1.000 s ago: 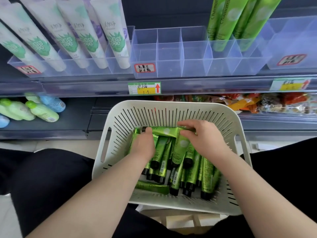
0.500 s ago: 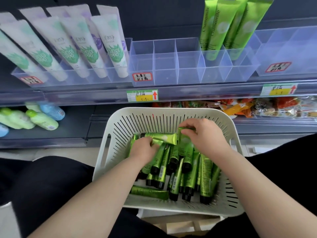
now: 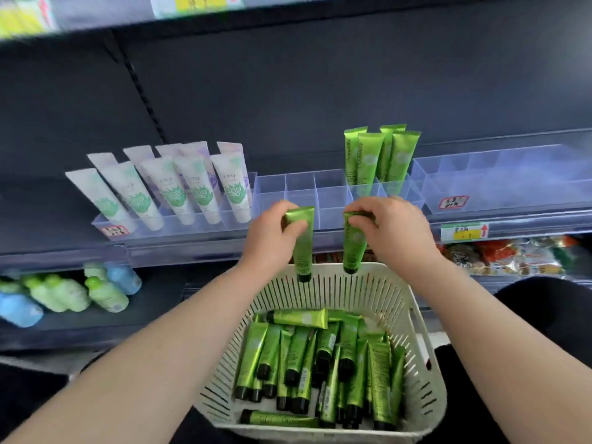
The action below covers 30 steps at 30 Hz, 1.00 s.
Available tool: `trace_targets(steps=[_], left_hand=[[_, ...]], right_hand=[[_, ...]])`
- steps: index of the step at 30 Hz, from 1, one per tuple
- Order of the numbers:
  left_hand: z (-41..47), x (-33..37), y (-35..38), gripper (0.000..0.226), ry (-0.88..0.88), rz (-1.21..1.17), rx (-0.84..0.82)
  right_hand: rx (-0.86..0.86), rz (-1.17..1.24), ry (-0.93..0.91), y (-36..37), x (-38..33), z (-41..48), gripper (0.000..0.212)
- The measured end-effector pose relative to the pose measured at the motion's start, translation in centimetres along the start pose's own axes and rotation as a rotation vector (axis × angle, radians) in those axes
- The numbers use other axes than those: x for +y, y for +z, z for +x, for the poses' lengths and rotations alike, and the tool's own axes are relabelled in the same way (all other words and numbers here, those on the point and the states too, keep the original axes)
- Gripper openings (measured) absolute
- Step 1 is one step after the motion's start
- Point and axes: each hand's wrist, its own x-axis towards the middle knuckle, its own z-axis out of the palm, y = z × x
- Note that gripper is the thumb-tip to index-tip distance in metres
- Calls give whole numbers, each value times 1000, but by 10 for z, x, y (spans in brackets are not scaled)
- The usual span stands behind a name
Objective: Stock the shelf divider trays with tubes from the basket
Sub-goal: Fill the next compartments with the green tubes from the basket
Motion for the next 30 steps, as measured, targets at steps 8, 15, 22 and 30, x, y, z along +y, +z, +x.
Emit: trace_targets(steps=[8,15,22,30], left_hand=[[68,67,-15,18,34,-232,230],[124,79,11,16,53,-94,244],[171,65,29,18,46,162,24],[179,44,35,20,9,193,5]], right_hand=[[313,11,-59,-47,-12,54,21],[243,-75,-77,-42,11,86,22],[186,-76,-111,-30,29,102,21],[197,-30,-105,-29,27,112,20]])
